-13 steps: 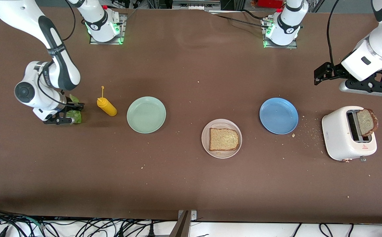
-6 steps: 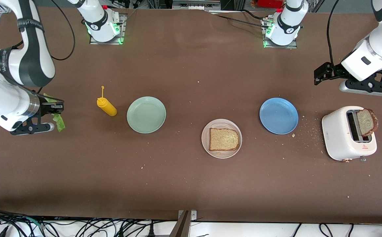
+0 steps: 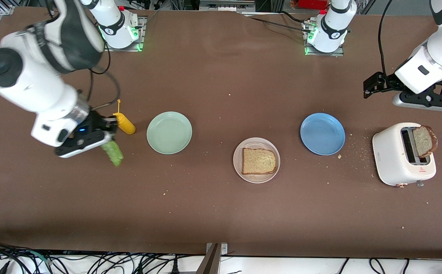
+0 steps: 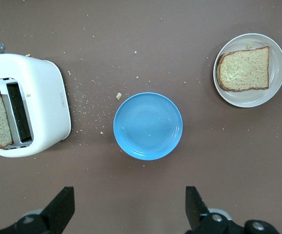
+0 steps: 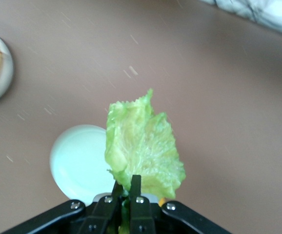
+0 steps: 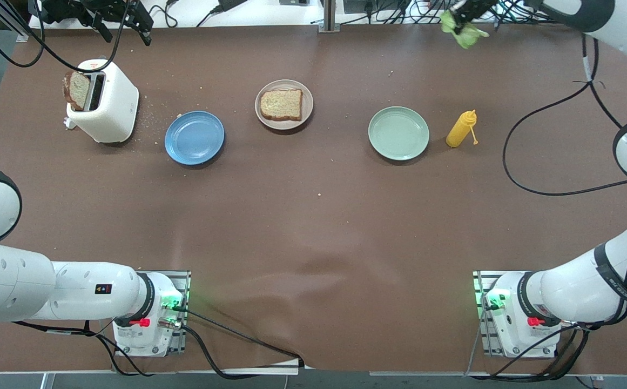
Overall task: Make sandwich in beige plate with both arms
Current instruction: 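Lift and carry the lettuce leaf with the right gripper to the beige plate, then lower the lettuce onto the bread and open the right gripper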
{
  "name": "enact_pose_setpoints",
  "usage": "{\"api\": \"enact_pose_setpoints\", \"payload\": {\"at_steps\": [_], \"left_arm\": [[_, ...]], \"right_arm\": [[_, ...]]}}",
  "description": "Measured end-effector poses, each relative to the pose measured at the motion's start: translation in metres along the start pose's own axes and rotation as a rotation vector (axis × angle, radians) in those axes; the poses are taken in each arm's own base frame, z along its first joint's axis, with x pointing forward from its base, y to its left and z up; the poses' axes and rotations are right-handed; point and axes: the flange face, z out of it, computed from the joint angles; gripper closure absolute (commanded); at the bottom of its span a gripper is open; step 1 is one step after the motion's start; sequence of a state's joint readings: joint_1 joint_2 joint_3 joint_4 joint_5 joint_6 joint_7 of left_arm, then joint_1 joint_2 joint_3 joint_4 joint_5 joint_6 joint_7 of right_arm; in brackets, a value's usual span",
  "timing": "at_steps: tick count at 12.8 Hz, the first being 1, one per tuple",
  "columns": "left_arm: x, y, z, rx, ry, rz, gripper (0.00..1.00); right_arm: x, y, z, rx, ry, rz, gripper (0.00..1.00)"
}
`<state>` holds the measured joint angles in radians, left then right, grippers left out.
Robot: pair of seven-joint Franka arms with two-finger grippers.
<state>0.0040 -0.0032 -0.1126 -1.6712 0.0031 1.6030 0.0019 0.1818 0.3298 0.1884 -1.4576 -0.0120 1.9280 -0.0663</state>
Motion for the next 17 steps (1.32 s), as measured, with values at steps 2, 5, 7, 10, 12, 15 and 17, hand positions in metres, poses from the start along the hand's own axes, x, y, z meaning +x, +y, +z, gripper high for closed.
{"api": "enact_pose_setpoints", "payload": {"at_steps": [2, 5, 7, 10, 12, 15, 17], "left_arm": [[0.0, 0.0, 0.0, 0.0, 0.0, 0.0, 0.0], [0.0, 0.0, 0.0, 0.0, 0.0, 0.0, 0.0], [0.0, 0.0, 0.0, 0.0, 0.0, 0.0, 0.0], [0.0, 0.0, 0.0, 0.0, 0.0, 0.0, 0.0], [0.0, 0.0, 0.0, 0.0, 0.0, 0.0, 0.0], [0.0, 0.0, 0.0, 0.0, 0.0, 0.0, 0.0], [0.0, 0.0, 0.0, 0.0, 0.0, 0.0, 0.0]], "right_arm": [[0.02, -0.071, 0.008, -0.026, 0.124, -0.097, 1.0], [0.036, -0.159, 0.044, -0.024, 0.269, -0.112, 1.0], [0.037, -0.223, 0.078, -0.029, 0.366, -0.153, 1.0], [0.027, -0.308, 0.137, -0.01, 0.463, -0.277, 1.0], [0.022, -0.346, 0.163, -0.02, 0.494, -0.373, 1.0], [0.011, -0.365, 0.222, -0.066, 0.531, -0.528, 1.0], [0.007, -0.358, 0.269, -0.101, 0.525, -0.595, 1.0]]}}
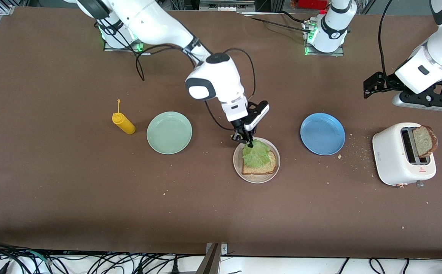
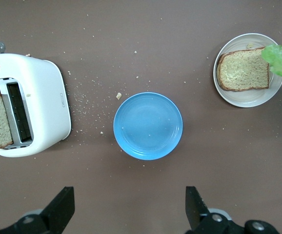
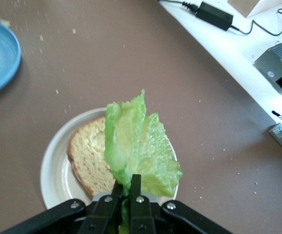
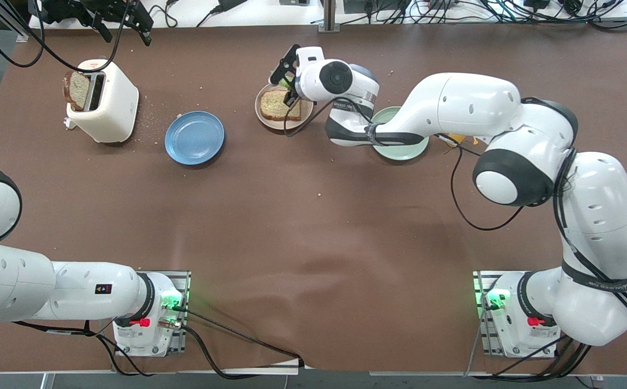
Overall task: Make sandwich in beige plate with both arms
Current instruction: 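Lower the lettuce onto the bread and open the right gripper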
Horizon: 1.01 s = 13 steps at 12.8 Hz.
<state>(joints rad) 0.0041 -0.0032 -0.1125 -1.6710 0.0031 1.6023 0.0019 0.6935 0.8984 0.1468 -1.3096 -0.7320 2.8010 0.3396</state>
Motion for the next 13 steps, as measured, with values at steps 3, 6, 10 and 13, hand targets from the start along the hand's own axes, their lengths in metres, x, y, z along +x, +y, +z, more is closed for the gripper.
{"api": "enact_pose_setpoints", "payload": {"at_steps": [3, 6, 10, 13], "left_arm": [[0.0, 0.0, 0.0, 0.0, 0.0, 0.0, 0.0], [0.0, 0.0, 0.0, 0.0, 0.0, 0.0, 0.0], [0.0, 0.0, 0.0, 0.0, 0.0, 0.0, 0.0], [0.0, 0.0, 0.0, 0.0, 0.0, 0.0, 0.0]], "right_arm": [[-0.012, -0.006, 0.034, -0.045, 0.001, -0.058, 1.0], [-0.026, -0.008, 0.059, -0.072, 0.043, -0.112, 1.0], [-0.032, -0.011, 0.07, -0.07, 0.068, -0.126, 0.0], [-0.022, -0.013, 0.064, -0.06, 0.085, -0.085, 0.0]]}}
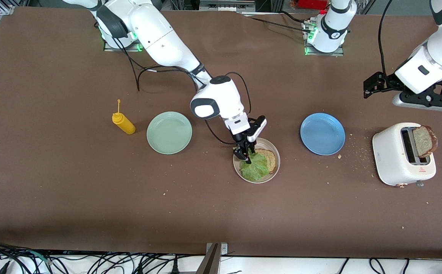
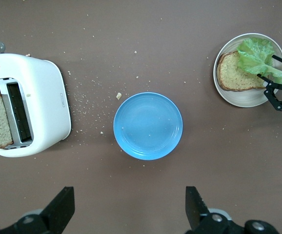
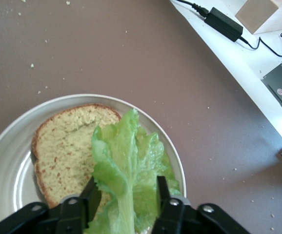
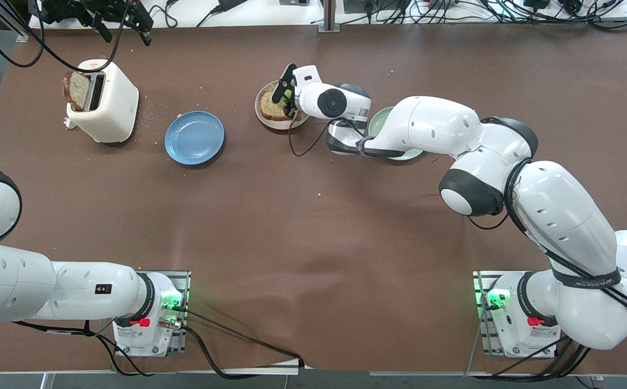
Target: Make sandwich in beige plate with both arms
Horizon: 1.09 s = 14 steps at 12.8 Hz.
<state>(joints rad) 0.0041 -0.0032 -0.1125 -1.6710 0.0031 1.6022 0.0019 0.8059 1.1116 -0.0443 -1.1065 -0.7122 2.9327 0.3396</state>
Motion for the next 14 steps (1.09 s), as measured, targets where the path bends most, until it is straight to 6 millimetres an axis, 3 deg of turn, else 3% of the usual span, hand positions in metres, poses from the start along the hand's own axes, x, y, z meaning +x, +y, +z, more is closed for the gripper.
{"api": "enact_pose_setpoints", "payload": {"at_steps": [3, 7, 11, 14], "left_arm": [[0.0, 0.0, 0.0, 0.0, 0.0, 0.0, 0.0], [0.0, 0.0, 0.0, 0.0, 0.0, 0.0, 0.0], [0.0, 0.0, 0.0, 0.0, -0.002, 0.0, 0.0], [0.0, -0.001, 0.0, 0.0, -0.003, -0.001, 0.0]], "right_arm": [[0.022, 0.002, -0.011, 0.011, -0.034, 0.125, 0.0], [0.079, 0.003, -0.062, 0.052, -0.132, 0.319, 0.0], [0.117, 0.068, -0.135, 0.075, -0.301, 0.515, 0.0], [0.116, 0.148, -0.202, 0.067, -0.487, 0.635, 0.0]]}}
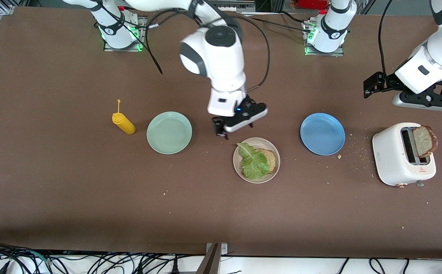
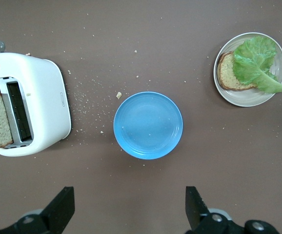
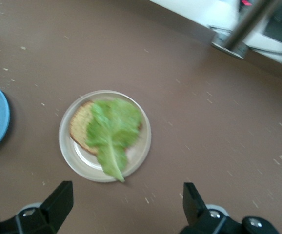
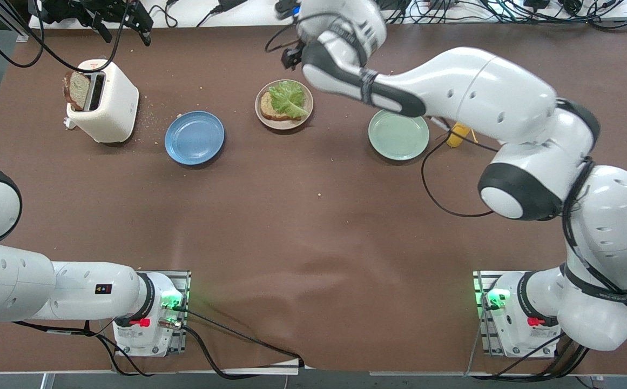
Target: Make sandwich in beige plate with both arms
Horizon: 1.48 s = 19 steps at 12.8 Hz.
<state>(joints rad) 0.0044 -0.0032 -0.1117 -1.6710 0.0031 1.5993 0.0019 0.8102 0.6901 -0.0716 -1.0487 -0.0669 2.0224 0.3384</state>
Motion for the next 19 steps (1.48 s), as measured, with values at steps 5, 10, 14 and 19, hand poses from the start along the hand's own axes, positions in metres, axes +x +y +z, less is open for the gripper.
{"api": "enact_pose_setpoints", "payload": {"at_steps": [5, 10, 14, 19], "left_arm": [[0.0, -0.001, 0.0, 0.0, -0.001, -0.002, 0.0], [0.0, -0.001, 0.0, 0.0, -0.001, -0.002, 0.0], [0.0, -0.001, 0.0, 0.0, -0.001, -0.002, 0.0], [0.0, -0.001, 0.0, 0.0, -0.001, -0.003, 0.0]], "right_arm": [[-0.002, 0.179, -0.078, -0.077, -0.225, 0.241, 0.0], [-0.049, 0.398, -0.055, -0.091, -0.453, 0.307, 0.0], [-0.089, 0.486, -0.037, -0.074, -0.527, 0.357, 0.0], [-0.098, 0.5, -0.049, -0.081, -0.532, 0.386, 0.0]]}}
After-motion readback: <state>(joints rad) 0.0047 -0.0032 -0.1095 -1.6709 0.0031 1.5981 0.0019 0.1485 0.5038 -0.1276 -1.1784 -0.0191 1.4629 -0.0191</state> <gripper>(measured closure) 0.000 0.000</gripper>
